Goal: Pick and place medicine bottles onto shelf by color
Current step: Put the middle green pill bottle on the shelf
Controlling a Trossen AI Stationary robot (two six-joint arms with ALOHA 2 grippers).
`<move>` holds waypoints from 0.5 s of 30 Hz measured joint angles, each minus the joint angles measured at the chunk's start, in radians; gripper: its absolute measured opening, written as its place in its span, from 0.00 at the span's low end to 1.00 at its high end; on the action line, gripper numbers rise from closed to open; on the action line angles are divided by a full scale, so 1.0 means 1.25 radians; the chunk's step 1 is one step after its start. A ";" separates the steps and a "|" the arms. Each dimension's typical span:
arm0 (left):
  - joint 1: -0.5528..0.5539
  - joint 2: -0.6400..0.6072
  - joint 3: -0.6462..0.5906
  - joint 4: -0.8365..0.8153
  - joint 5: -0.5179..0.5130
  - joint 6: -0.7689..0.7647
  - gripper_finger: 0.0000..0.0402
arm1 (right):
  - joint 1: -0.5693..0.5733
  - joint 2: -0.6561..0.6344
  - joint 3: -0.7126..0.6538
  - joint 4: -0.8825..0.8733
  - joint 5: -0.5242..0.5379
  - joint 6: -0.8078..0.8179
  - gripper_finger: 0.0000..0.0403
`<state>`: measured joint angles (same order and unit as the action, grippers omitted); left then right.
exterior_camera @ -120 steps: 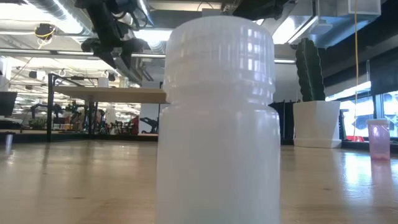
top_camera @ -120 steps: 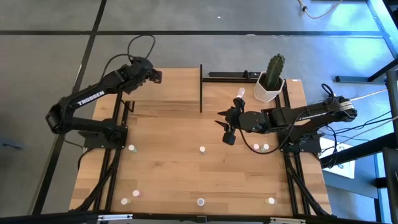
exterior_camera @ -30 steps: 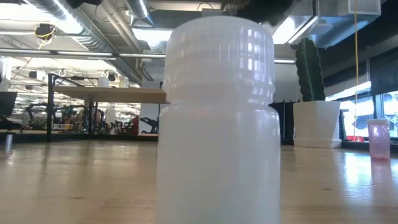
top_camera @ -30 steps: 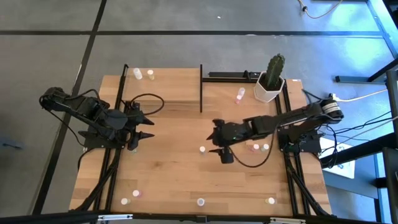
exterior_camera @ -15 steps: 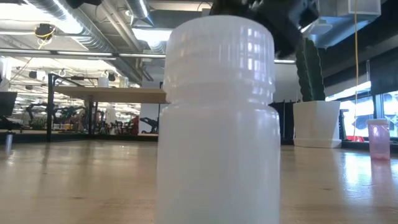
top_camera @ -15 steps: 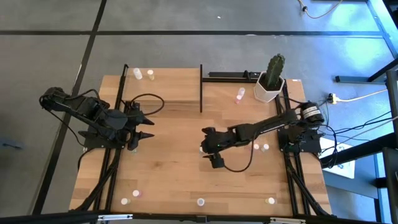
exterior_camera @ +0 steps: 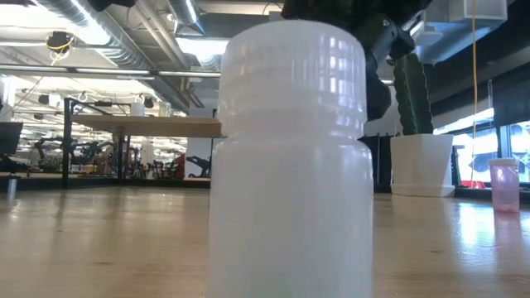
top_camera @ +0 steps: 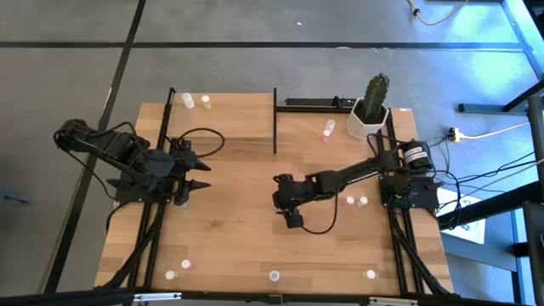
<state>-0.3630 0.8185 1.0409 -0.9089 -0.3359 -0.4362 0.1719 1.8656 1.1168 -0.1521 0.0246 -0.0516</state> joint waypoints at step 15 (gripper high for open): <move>0.000 0.000 0.000 0.000 0.000 -0.001 0.59 | -0.002 0.001 0.000 0.005 0.000 -0.009 0.34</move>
<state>-0.3630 0.8183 1.0409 -0.9089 -0.3359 -0.4376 0.1692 1.8664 1.1168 -0.1459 0.0250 -0.0628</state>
